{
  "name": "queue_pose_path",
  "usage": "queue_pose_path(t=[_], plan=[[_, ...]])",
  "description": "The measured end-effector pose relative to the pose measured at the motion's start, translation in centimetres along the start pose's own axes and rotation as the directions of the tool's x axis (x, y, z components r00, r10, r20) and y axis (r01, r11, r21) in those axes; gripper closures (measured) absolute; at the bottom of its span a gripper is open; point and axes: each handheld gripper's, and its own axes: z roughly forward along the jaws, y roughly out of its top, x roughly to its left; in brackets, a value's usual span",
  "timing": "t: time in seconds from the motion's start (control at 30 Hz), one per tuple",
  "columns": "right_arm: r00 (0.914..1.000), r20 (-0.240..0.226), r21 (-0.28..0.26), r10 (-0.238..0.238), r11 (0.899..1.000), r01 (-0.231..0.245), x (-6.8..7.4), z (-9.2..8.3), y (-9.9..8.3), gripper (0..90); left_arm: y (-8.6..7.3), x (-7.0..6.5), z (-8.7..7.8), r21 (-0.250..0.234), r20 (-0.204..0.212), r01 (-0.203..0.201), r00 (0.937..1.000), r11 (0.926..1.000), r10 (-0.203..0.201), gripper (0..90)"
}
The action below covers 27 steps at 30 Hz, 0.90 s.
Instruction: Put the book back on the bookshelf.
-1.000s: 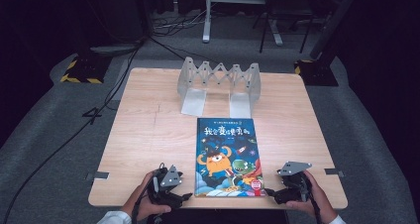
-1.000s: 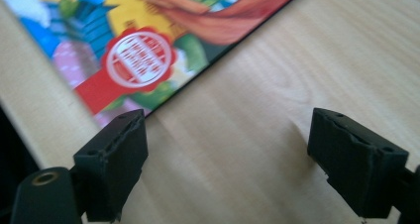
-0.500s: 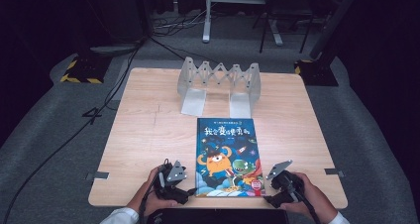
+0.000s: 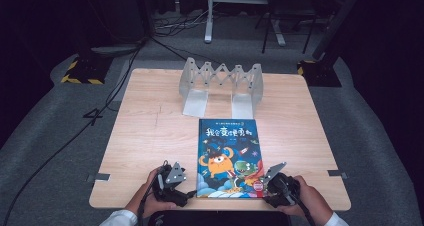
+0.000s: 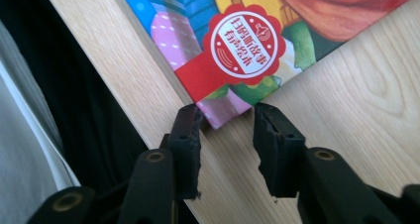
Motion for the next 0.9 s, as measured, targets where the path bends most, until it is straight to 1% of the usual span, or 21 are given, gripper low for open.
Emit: queue_pose_path(t=[0.03, 0.1, 0.13, 0.17, 0.2, 0.27, 0.3, 0.37, 0.4, 0.47, 0.53, 0.57, 0.6, 0.63, 0.67, 0.7, 0.73, 0.77, 0.83, 0.87, 0.9], plan=[[0.9999, 0.001, -0.026, -0.010, 1.000, 0.010, 0.2, 0.0, -0.1, 65.9, 0.0, 0.0, 0.0, 0.001, -0.002, 0.000, 1.0000, 1.0000, 0.000, 15.7], [1.0000, 0.004, -0.088, -0.003, 0.996, 0.004, 0.5, 0.2, -0.5, 66.2, -0.1, 0.2, -0.2, 0.000, 0.001, 0.000, 1.0000, 1.0000, 0.000, 17.2], [1.0000, 0.004, -0.118, 0.002, 0.993, -0.002, 0.5, 0.2, -0.8, 66.3, -0.2, 0.3, -0.3, -0.001, 0.002, -0.004, 1.0000, 1.0000, 0.004, 17.2], [1.0000, 0.004, -0.171, 0.008, 0.985, -0.007, 0.6, 0.3, -1.4, 66.4, -0.2, 0.3, -0.3, -0.001, 0.003, -0.007, 1.0000, 1.0000, 0.007, 17.2], [1.0000, 0.004, -0.171, 0.008, 0.985, -0.007, 0.6, 0.3, -1.4, 66.4, -0.2, 0.3, -0.3, -0.001, 0.003, -0.007, 1.0000, 1.0000, 0.007, 17.2], [0.9993, -0.016, -0.245, 0.035, 0.969, -0.038, 0.6, 0.5, -2.4, 67.7, -0.2, 0.4, -0.3, 0.000, 0.004, -0.005, 1.0000, 1.0000, 0.005, 17.1], [0.9993, -0.022, -0.281, 0.030, 0.959, -0.035, 0.5, 0.6, -2.8, 68.0, -0.2, 0.4, -0.3, 0.000, 0.005, -0.007, 1.0000, 1.0000, 0.007, 17.0], [0.9960, -0.077, -0.330, 0.045, 0.941, -0.068, 0.1, 0.8, -3.1, 67.9, -0.2, 0.4, -0.3, 0.000, 0.007, -0.011, 0.9999, 0.9999, 0.011, 16.9], [0.9937, -0.106, -0.363, 0.034, 0.929, -0.071, -0.3, 1.1, -3.2, 61.8, -0.2, 0.4, -0.3, 0.001, 0.007, -0.010, 0.9999, 1.0000, 0.010, 16.9], [0.9908, -0.131, -0.373, 0.033, 0.924, -0.080, -0.7, 1.2, -3.1, 54.7, -0.2, 0.4, -0.3, 0.001, 0.008, -0.011, 0.9999, 0.9999, 0.011, 16.9], [0.9889, -0.148, -0.390, 0.015, 0.918, -0.072, -1.1, 1.1, -2.9, 49.7, -0.3, 0.6, -0.3, -0.003, 0.013, -0.015, 0.9998, 0.9999, 0.015, 16.8], [0.9850, -0.172, -0.405, 0.007, 0.911, -0.077, -1.3, 1.0, -2.7, 45.8, -0.3, 0.6, -0.3, -0.001, 0.014, -0.013, 0.9998, 0.9999, 0.013, 16.8], [0.9814, -0.192, -0.426, 0.000, 0.901, -0.083, -1.5, 0.8, -2.5, 43.8, -0.3, 0.6, -0.3, -0.001, 0.015, -0.015, 0.9998, 0.9999, 0.015, 16.7], [0.9734, -0.229, -0.451, 0.003, 0.886, -0.109, -1.9, 0.6, -2.3, 42.3, -0.3, 0.6, -0.3, -0.001, 0.015, -0.015, 0.9998, 0.9999, 0.015, 16.7], [0.9640, -0.266, -0.483, 0.002, 0.865, -0.135, -2.4, 0.2, -2.1, 39.8, -0.3, 0.6, -0.3, 0.000, 0.015, -0.014, 0.9998, 0.9999, 0.014, 16.7], [0.9550, -0.297, -0.506, -0.001, 0.848, -0.156, -2.9, -0.2, -1.8, 37.4, -0.3, 0.6, -0.3, -0.003, 0.015, -0.015, 0.9998, 0.9999, 0.015, 16.7], [0.9463, -0.323, -0.521, -0.006, 0.836, -0.172, -3.4, -0.6, -1.5, 35.0, -0.3, 0.6, -0.3, -0.002, 0.015, -0.017, 0.9998, 0.9999, 0.017, 16.7], [0.9401, -0.341, -0.531, -0.014, 0.828, -0.180, -3.7, -0.9, -1.2, 34.6, -0.3, 0.6, -0.3, -0.002, 0.015, -0.017, 0.9998, 0.9999, 0.017, 16.7], [0.9422, -0.335, -0.535, -0.009, 0.825, -0.182, -4.0, -1.1, -0.7, 34.4, -0.3, 0.6, -0.3, -0.002, 0.015, -0.017, 0.9998, 0.9999, 0.017, 16.7], [0.9444, -0.329, -0.526, -0.009, 0.832, -0.175, -4.3, -1.3, -0.2, 34.1, -0.3, 0.6, -0.3, -0.002, 0.015, -0.017, 0.9998, 0.9999, 0.017, 16.7], [0.9403, -0.340, -0.520, -0.011, 0.835, -0.178, -4.6, -1.3, 0.2, 34.1, -0.3, 0.6, -0.3, -0.002, 0.015, -0.017, 0.9997, 0.9999, 0.017, 16.7]])
